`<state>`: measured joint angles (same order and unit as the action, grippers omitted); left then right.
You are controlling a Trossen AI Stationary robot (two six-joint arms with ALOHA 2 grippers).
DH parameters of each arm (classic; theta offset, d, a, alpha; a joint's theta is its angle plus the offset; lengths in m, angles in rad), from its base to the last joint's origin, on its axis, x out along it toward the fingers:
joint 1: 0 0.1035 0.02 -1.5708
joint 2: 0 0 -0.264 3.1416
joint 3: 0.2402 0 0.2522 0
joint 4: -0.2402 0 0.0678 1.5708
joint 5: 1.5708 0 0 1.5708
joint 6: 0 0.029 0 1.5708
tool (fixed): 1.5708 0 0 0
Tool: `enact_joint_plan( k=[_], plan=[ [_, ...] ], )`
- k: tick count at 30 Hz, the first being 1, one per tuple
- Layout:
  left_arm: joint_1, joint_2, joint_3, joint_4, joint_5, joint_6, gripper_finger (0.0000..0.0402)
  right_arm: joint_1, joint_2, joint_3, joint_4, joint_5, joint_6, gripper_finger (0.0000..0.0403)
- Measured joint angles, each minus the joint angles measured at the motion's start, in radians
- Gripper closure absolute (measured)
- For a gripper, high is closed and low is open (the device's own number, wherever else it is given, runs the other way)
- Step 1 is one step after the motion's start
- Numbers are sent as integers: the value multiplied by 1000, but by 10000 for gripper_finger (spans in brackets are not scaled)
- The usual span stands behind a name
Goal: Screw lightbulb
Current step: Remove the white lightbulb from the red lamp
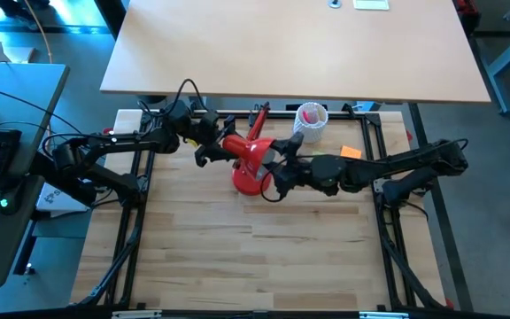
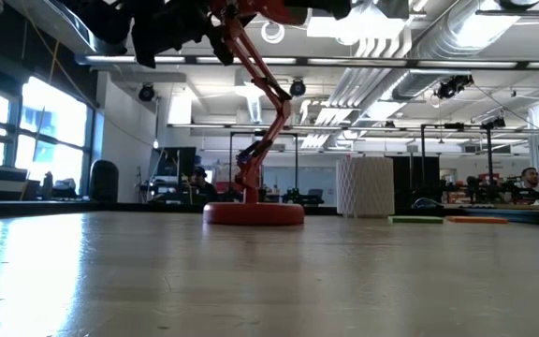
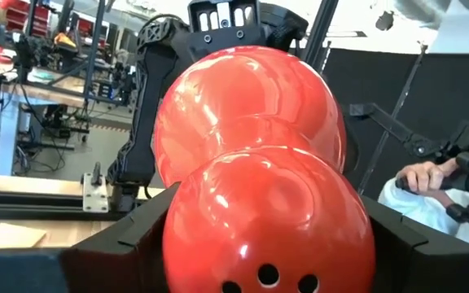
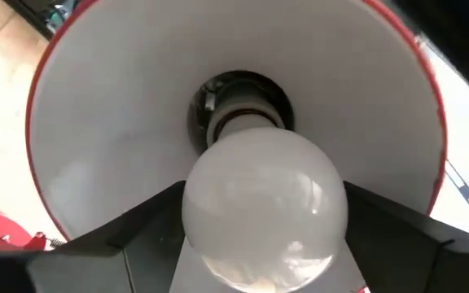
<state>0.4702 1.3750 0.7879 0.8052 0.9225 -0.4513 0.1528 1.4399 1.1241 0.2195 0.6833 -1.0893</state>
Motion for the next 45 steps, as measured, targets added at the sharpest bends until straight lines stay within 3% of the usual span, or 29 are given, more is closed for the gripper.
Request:
enact_joint_plan(
  k=[6,17,26,31,38,45],
  plan=[
    [0,0,0,5,-9,-1,151,37,0,0,27,61,21,69],
    [0,0,0,3,-8,4,151,191,-1,0,47,286,286,61],
    [-1,0,-1,4,-12,6,150,229,-1,0,42,283,780,61],
    [-3,0,-1,5,-11,12,150,211,-1,0,23,283,1091,61],
    [-3,0,-1,6,-9,19,150,150,-2,0,-37,291,1393,61],
    [-2,0,-2,6,-12,48,150,56,-2,2,-122,95,1588,61]
  ],
)
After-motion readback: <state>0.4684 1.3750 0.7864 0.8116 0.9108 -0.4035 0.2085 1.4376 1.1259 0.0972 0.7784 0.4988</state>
